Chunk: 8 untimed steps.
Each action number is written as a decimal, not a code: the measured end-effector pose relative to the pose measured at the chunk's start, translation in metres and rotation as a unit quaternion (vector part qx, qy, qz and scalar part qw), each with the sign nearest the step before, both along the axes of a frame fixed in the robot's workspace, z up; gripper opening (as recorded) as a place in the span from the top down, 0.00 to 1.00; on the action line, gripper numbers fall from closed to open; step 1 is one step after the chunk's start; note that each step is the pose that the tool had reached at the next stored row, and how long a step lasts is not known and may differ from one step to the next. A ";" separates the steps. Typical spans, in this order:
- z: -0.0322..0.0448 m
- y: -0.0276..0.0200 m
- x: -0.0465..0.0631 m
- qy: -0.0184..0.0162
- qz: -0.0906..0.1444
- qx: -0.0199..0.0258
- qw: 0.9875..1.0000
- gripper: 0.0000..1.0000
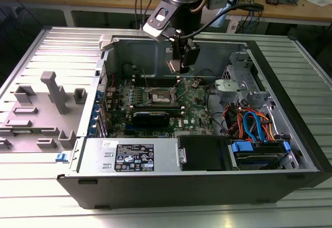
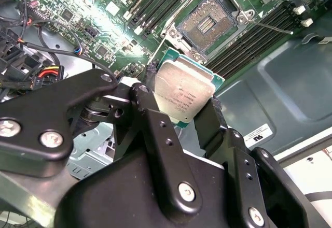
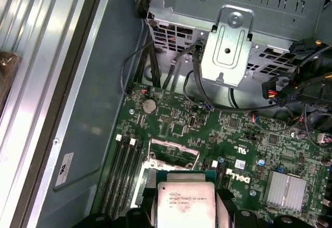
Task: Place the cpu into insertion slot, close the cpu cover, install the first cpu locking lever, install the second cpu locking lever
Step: 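Place the cpu into insertion slot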
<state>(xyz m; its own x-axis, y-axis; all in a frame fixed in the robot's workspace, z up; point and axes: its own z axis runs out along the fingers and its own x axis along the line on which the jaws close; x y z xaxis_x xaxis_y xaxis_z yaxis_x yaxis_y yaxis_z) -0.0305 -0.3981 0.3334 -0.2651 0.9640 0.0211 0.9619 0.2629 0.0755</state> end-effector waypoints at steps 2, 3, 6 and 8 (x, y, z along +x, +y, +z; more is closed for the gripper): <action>0.0000 0.0000 0.000 0.000 0.000 0.000 1.000 0.46; 0.0000 0.0000 0.000 0.000 -0.001 0.000 1.000 0.46; 0.0000 0.0000 0.000 0.000 -0.001 0.000 1.000 0.46; -0.0001 0.0000 0.000 0.000 -0.002 0.000 1.000 0.46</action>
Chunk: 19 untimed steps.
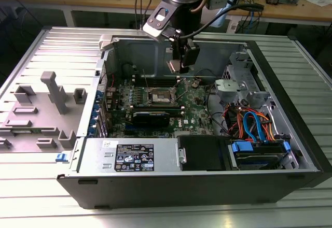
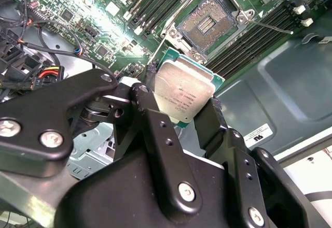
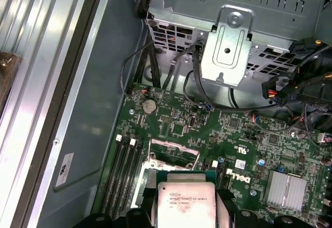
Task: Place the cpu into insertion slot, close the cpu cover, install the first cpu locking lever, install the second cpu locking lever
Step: 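Place the cpu into insertion slot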
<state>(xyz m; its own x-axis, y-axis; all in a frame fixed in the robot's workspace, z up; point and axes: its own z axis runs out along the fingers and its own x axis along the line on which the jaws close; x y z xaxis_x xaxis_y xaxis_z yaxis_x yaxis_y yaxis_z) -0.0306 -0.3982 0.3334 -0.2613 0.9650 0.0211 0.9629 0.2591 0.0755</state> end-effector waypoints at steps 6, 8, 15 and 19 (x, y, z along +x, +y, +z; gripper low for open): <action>-0.0001 0.0000 0.000 0.000 -0.003 0.000 1.000 0.46; -0.0002 0.0000 0.000 0.000 -0.003 0.000 1.000 0.46; -0.0002 0.0000 0.000 0.000 -0.005 0.000 1.000 0.46; -0.0004 -0.0007 0.000 0.000 -0.006 0.000 1.000 0.46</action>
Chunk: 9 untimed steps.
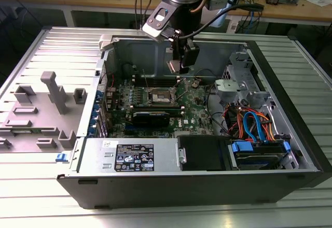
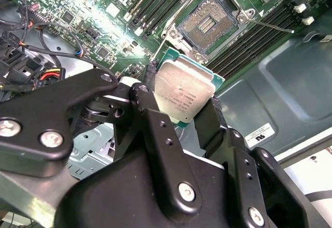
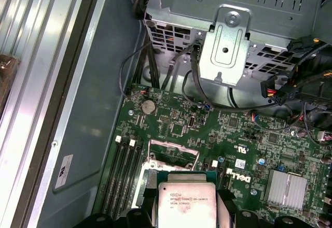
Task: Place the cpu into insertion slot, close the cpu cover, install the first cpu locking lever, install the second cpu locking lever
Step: 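Place the cpu into insertion slot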
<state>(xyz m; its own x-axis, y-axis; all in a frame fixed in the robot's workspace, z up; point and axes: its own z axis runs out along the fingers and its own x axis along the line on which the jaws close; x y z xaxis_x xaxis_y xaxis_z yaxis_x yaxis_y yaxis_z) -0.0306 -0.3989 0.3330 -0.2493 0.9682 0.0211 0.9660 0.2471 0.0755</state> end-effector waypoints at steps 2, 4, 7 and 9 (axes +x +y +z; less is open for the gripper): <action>0.0000 0.0000 0.000 0.000 0.000 0.000 1.000 0.46; 0.0000 0.0000 0.000 0.000 0.000 0.000 1.000 0.46; 0.0000 -0.0001 0.000 0.000 0.000 0.000 1.000 0.46; -0.0001 -0.0003 0.000 0.000 -0.001 0.000 1.000 0.46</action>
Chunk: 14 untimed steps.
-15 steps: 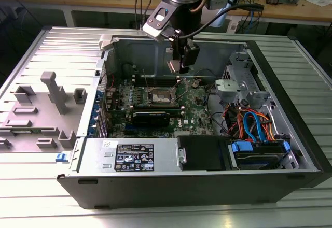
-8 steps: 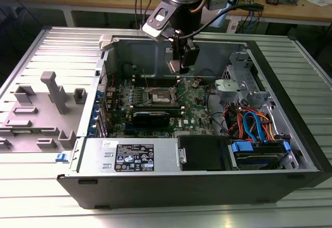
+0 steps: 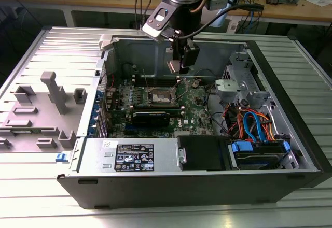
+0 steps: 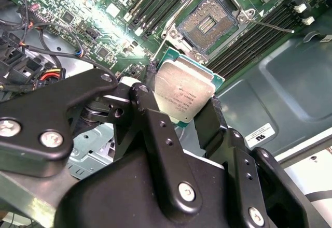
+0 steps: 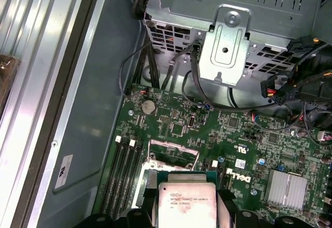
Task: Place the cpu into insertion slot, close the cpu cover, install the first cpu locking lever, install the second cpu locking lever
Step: 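Place the cpu into insertion slot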
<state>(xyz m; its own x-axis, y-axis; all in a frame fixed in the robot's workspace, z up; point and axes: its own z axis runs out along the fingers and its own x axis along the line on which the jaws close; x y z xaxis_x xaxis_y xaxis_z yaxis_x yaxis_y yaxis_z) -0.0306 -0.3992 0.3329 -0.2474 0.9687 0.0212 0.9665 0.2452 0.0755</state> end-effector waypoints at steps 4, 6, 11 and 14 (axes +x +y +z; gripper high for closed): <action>-0.0008 -0.0004 0.000 0.000 -0.009 0.000 1.000 0.46; -0.0023 -0.0004 0.000 0.000 -0.016 0.000 1.000 0.46; -0.0041 -0.0004 -0.005 0.000 -0.024 0.000 1.000 0.46; -0.0044 -0.0005 -0.007 0.001 -0.026 0.000 1.000 0.46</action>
